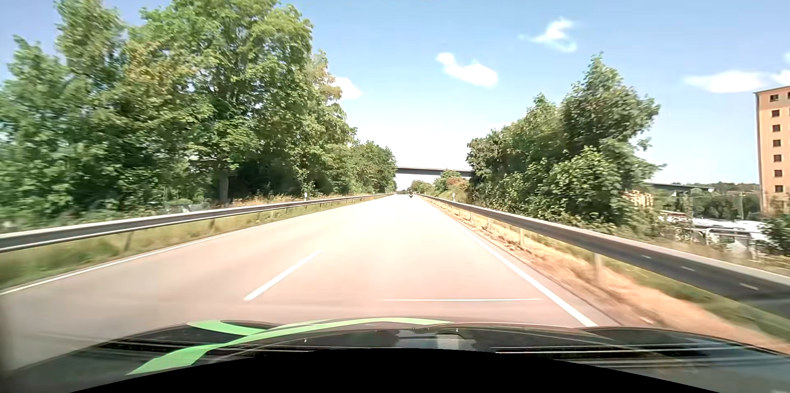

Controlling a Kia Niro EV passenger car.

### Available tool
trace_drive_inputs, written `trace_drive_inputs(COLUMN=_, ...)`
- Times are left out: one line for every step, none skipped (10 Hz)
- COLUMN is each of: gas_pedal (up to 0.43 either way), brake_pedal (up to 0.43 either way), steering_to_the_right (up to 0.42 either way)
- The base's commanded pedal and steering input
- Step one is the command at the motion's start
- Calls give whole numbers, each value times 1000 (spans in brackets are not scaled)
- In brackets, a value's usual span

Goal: Follow the waypoints while adhering to traffic rules and regulations

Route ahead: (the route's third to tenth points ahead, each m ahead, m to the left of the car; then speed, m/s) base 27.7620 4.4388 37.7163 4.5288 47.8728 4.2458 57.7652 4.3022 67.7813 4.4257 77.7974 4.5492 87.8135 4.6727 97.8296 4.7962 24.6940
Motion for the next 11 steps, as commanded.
trace_drive_inputs(gas_pedal=311, brake_pedal=0, steering_to_the_right=-3)
trace_drive_inputs(gas_pedal=319, brake_pedal=0, steering_to_the_right=-3)
trace_drive_inputs(gas_pedal=319, brake_pedal=0, steering_to_the_right=-3)
trace_drive_inputs(gas_pedal=319, brake_pedal=0, steering_to_the_right=-3)
trace_drive_inputs(gas_pedal=319, brake_pedal=0, steering_to_the_right=-3)
trace_drive_inputs(gas_pedal=319, brake_pedal=0, steering_to_the_right=-3)
trace_drive_inputs(gas_pedal=319, brake_pedal=0, steering_to_the_right=-3)
trace_drive_inputs(gas_pedal=319, brake_pedal=0, steering_to_the_right=-3)
trace_drive_inputs(gas_pedal=319, brake_pedal=0, steering_to_the_right=-3)
trace_drive_inputs(gas_pedal=319, brake_pedal=0, steering_to_the_right=-3)
trace_drive_inputs(gas_pedal=311, brake_pedal=0, steering_to_the_right=-3)
